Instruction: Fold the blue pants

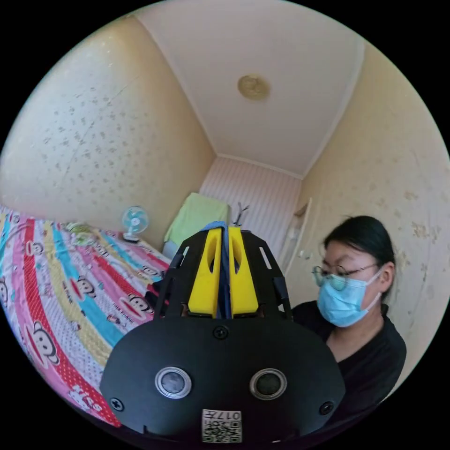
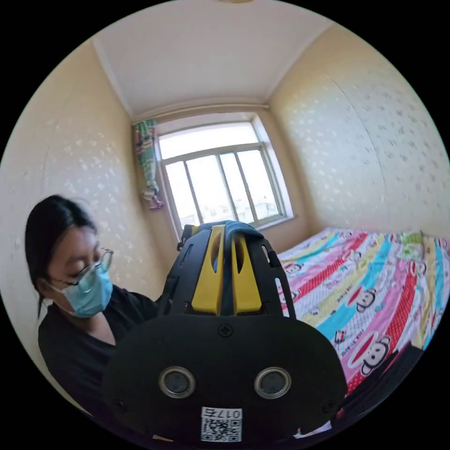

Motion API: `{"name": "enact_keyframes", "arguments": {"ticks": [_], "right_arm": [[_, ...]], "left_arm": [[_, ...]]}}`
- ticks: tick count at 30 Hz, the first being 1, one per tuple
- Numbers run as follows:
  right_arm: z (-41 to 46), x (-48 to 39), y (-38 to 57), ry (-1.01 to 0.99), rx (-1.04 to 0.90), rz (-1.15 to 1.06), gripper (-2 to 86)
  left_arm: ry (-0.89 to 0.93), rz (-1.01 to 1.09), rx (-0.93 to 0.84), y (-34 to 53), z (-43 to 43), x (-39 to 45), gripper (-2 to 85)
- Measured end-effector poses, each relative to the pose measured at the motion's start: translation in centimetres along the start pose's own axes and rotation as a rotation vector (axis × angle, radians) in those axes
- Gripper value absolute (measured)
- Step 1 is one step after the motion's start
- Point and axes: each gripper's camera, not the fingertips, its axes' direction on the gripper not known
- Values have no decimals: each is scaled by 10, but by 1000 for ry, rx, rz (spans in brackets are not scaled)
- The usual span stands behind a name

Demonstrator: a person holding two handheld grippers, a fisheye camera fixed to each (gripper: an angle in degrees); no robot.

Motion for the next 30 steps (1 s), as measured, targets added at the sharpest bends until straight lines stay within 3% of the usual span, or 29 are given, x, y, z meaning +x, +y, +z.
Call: {"name": "enact_keyframes", "arguments": {"ticks": [4,8,12,18,23,25,30], "right_arm": [[38,103,-10,114,-129,201,7],[65,192,-17,187,-134,276,6],[74,228,23,274,-151,342,6],[62,216,212,315,-223,309,13],[53,215,372,378,-460,592,71],[33,209,385,382,-389,630,98],[-5,230,348,421,-124,633,145]], "left_arm": [[-125,-166,-55,-8,36,-85,0],[-242,-198,-107,-24,69,-146,0],[-317,-239,-222,10,105,-186,0],[-291,-354,-312,184,132,-206,11],[-315,-655,-437,304,133,-229,94],[-326,-732,-378,317,116,-236,137],[-414,-701,-293,269,108,-272,165]]}}
